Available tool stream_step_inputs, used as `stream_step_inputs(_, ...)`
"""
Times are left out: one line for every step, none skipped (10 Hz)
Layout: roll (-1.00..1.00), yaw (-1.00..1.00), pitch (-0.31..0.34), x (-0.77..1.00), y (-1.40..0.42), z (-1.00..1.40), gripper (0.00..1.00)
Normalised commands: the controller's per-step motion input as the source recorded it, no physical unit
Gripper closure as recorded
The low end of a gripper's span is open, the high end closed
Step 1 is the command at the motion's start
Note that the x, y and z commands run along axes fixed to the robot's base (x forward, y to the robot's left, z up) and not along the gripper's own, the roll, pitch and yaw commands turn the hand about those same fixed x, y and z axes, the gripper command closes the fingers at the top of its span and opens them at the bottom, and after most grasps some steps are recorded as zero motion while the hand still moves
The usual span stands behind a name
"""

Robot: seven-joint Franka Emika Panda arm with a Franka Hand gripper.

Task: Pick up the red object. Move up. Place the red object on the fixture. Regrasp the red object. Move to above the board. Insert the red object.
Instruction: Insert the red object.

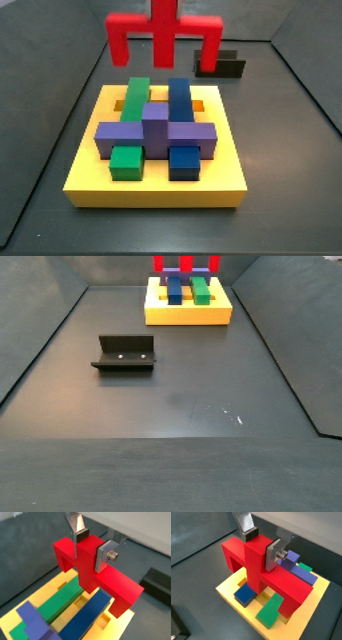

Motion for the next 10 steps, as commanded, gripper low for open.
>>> stream_step_inputs(0.19,0.0,-0.22,-0.05,-0.27,-0.7,1.0)
stream_step_inputs(0.08,0.02,-0.043,-0.07,0.0,-0.36,1.0)
stream_step_inputs(0.05,0.06,-0.037,-0.07,0.0,-0.25,1.0)
stream_step_inputs(0.0,0.06,-0.077,-0.01,0.0,-0.18,1.0)
stream_step_inputs(0.0,0.11,-0.096,0.0,-0.02,-0.21,1.0)
stream_step_inputs(0.02,0.08,-0.06,0.14,-0.08,-0.34,1.0)
stream_step_inputs(0.04,0.07,-0.041,0.2,-0.11,-0.45,1.0)
stream_step_inputs(0.05,0.07,-0.011,0.06,-0.01,-0.29,1.0)
stream_step_inputs(0.04,0.06,0.0,0.09,0.0,-0.15,1.0)
stream_step_inputs(0.03,0.05,0.0,0.11,0.02,-0.05,1.0)
